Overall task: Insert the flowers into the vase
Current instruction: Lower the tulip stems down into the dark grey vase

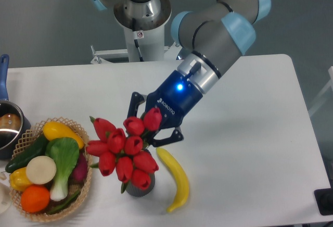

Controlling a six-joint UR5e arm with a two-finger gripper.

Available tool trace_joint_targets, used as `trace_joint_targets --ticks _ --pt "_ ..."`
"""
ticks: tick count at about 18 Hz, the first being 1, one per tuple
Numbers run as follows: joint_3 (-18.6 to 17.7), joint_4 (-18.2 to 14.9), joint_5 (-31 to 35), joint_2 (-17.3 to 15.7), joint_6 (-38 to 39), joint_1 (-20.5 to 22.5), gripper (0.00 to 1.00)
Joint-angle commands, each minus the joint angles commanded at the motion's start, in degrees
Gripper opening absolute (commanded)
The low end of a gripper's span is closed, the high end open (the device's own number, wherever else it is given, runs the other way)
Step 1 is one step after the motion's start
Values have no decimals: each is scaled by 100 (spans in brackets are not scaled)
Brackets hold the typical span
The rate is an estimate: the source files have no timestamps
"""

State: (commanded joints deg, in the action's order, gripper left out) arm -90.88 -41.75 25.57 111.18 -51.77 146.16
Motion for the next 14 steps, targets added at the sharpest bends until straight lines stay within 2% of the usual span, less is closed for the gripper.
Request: trace_joint_targets --ticks 14 --pt "-193 79 325 255 -88 -79 27"
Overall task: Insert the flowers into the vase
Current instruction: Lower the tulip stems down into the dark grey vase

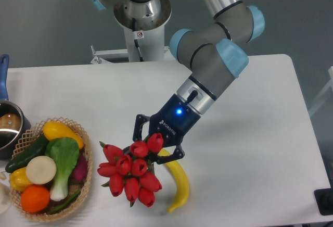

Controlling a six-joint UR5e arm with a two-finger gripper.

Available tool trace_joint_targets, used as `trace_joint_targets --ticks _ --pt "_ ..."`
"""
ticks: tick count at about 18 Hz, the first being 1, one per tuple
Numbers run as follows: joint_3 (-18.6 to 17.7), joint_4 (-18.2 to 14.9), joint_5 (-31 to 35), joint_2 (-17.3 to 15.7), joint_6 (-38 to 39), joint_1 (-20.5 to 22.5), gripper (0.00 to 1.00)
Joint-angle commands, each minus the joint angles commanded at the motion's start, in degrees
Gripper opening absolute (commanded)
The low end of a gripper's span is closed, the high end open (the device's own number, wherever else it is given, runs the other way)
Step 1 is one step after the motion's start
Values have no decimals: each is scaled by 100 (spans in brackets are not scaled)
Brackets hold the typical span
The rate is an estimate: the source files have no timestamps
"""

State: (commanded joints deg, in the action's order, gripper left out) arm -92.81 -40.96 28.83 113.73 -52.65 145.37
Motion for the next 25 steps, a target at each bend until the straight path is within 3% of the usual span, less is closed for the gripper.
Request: trace_joint_targets --ticks 7,11,14,19,25 --pt "-131 0 88 0 -44 -79 34" --pt "-342 9 158 -35 -53 -132 45" --pt "-430 9 333 -79 -44 -158 71" --pt "-816 0 509 -359 -44 -132 99" --pt "-1151 0 939 -694 -44 -17 100"
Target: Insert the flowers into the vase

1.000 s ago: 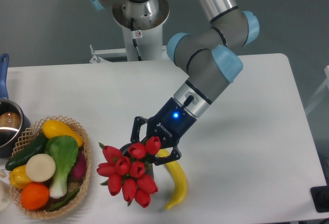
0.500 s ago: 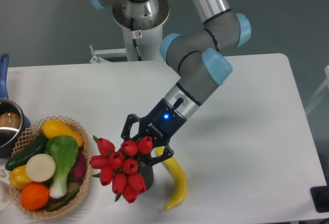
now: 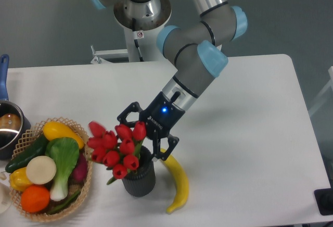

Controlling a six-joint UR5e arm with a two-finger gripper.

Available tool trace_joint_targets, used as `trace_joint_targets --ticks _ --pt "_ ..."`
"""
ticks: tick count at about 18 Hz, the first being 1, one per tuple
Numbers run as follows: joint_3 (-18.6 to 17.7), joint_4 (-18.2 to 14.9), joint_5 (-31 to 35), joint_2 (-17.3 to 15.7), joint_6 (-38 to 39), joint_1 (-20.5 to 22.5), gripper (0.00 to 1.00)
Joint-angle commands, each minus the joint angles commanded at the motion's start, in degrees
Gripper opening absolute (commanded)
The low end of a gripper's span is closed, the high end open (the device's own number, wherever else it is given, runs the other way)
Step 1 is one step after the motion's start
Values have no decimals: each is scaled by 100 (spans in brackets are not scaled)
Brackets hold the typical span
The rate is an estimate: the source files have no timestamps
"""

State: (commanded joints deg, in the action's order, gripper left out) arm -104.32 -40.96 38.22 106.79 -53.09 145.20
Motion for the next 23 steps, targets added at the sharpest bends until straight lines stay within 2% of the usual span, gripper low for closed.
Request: trace_joint_targets --ticks 10,13,16,18,20,23 --pt "-228 -18 177 -238 -9 307 100" --pt "-299 -26 177 -404 -9 553 100" --pt "-395 -26 264 -641 -17 1009 100" --pt "-457 -26 667 -721 -52 1326 100" --pt "-414 -26 1141 -660 -472 1467 100" --pt "-369 0 2352 -519 -1150 1651 100"
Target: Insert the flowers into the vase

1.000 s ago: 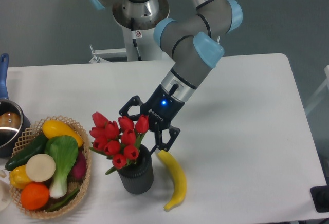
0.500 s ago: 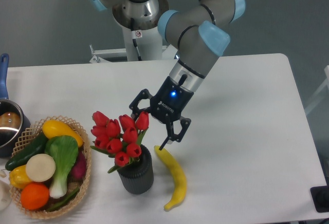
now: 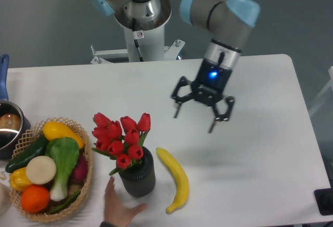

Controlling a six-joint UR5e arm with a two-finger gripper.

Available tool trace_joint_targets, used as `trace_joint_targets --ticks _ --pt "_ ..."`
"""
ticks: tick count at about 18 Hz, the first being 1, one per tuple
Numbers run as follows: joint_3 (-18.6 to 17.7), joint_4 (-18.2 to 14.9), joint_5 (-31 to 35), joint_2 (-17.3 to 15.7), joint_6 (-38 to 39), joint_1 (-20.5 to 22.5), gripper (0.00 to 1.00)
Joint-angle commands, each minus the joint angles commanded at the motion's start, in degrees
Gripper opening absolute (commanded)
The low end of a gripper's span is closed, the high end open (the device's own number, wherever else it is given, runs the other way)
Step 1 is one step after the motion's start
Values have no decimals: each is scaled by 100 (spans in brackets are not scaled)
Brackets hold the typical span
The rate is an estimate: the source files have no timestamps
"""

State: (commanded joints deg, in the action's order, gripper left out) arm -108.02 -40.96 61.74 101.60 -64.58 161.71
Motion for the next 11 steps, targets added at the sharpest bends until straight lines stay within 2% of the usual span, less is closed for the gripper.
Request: trace_joint_targets --ticks 4,7,11 --pt "360 -26 1373 228 -423 107 100" --pt "509 -26 1779 360 -599 107 100" --pt "475 -26 2306 553 -687 115 100"
